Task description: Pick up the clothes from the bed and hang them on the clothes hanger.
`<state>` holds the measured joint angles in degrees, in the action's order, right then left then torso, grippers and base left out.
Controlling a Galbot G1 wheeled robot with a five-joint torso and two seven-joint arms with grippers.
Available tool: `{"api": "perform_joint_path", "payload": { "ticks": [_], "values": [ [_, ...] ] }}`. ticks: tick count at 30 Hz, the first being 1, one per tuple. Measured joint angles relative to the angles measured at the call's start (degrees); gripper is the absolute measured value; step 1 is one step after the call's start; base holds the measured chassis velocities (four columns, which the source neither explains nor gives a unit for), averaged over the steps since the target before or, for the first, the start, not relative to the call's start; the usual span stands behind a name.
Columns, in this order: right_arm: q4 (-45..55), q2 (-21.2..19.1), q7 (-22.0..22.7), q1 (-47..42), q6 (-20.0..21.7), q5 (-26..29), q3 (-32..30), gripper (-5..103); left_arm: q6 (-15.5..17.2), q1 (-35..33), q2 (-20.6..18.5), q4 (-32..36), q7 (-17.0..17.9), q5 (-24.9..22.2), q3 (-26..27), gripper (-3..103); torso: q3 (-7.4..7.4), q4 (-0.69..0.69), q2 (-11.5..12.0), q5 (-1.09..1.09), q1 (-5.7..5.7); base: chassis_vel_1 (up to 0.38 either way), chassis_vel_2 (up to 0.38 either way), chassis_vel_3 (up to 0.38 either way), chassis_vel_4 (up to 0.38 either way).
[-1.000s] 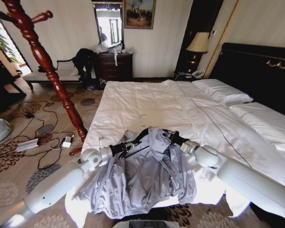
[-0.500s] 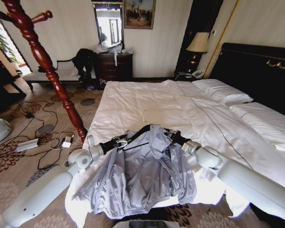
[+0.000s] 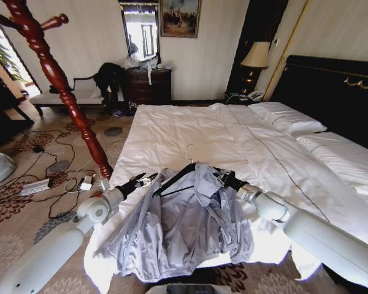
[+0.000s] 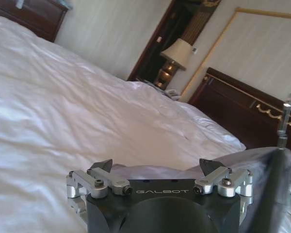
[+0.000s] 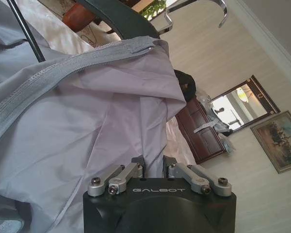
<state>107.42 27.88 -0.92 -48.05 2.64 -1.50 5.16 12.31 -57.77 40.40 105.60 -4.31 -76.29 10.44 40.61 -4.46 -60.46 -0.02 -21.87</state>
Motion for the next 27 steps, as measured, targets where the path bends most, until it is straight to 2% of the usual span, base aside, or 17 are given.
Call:
{"api": "perform_joint_path", "payload": {
  "ticks": [11,17,18,21,26,27],
  "values": [
    [-0.02,0.77,0.75,-0.1,0.12,-0.93,0.06,18,0.67,5.26,3.3,-10.61,-1.85,1.73,-5.25,100,0.0,0.01,0.0,0.01,0.0,0.0,0.0,0.0,0.0],
    [-0.03,0.94,0.95,0.1,0.0,-1.04,0.11,18,0.89,9.94,6.11,-16.49,-4.1,1.83,-9.53,101,0.01,-0.02,0.01,0.02,0.0,0.0,0.0,0.0,0.0],
    [0.0,1.01,0.96,0.19,0.0,-1.08,0.14,18,0.92,10.59,6.42,-17.16,-4.31,1.84,-10.11,97,0.01,-0.01,0.01,0.02,0.0,0.0,0.0,0.0,0.0],
    [0.14,1.2,1.0,0.26,0.0,-1.12,0.15,18,1.27,12.77,7.5,-19.35,-4.95,1.86,-11.64,94,0.01,0.01,0.01,0.02,-0.01,0.0,0.0,0.0,0.0],
    [0.3,1.07,1.12,-0.02,0.01,-1.15,0.03,18,1.99,18.83,11.47,-26.24,-5.5,3.0,-15.39,89,0.01,-0.03,0.01,0.02,0.0,0.0,0.0,0.0,0.0],
    [0.3,1.05,1.16,-0.05,0.02,-1.16,0.03,18,2.06,19.73,12.39,-27.76,-5.48,3.08,-15.92,84,0.01,-0.02,0.01,0.03,-0.01,0.0,0.0,0.0,0.0]
  ]
}}
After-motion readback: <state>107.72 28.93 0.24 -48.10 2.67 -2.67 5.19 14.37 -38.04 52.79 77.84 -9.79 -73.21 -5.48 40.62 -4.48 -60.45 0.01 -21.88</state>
